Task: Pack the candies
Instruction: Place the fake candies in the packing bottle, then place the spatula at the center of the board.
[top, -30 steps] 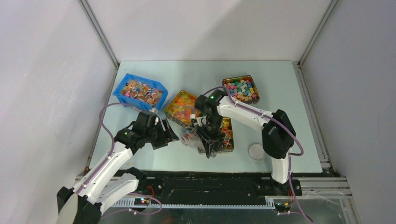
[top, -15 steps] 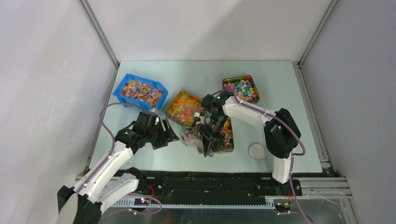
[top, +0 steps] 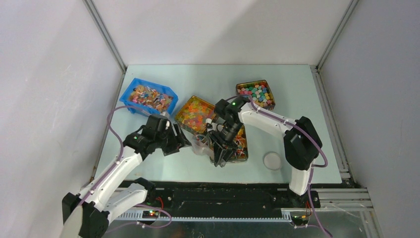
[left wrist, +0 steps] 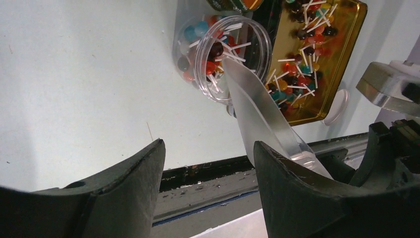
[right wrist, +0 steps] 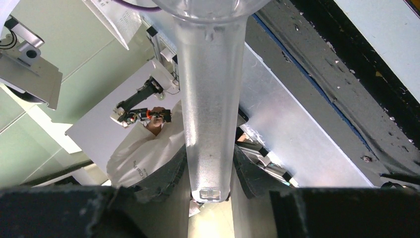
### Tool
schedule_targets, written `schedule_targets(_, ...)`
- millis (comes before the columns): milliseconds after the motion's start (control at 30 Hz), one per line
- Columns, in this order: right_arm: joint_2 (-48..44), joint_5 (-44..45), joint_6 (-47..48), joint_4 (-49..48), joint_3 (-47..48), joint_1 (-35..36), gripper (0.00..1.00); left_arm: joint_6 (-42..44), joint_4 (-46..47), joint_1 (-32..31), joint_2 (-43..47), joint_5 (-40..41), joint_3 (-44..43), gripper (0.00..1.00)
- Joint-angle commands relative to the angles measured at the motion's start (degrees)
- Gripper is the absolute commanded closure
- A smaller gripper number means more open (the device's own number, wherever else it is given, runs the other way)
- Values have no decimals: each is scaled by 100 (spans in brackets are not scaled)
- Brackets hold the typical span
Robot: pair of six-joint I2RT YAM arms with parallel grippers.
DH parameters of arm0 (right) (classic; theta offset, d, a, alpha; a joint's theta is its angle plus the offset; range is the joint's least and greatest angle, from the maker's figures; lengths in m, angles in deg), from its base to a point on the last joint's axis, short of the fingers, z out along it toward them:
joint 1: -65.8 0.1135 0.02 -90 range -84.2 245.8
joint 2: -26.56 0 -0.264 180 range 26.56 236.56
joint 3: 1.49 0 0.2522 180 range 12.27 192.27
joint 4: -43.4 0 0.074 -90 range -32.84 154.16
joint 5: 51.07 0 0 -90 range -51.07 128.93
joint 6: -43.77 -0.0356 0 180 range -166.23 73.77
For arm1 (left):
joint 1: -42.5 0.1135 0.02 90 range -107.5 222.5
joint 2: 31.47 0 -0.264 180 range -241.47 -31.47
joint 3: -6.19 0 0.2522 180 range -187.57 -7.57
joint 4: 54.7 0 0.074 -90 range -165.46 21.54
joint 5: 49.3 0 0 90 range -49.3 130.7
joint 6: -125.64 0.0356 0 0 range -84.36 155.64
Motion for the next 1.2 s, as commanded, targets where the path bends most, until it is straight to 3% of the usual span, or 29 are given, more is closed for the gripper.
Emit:
schedule_targets(0,-230,-216,-41,96,-23,-31,100,55,310,23,-122,-115,-309,29)
schedule_targets(433,-385,123,142,198,164,-49,100,93,443,23,-351,-98,-626,29)
schedule_targets(767,-1448,1862,89,-211,-218,-524,100,286,570,23,-35,142,-754,18)
schedule_targets(900,-1916,2926,-45,-391,-573,-924,100,419,618,23,109,177,-755,12)
schedule_targets(1167,-2567,4632,-167,-453,-1231,-1874,100,529,651,23,346,173,-615,10)
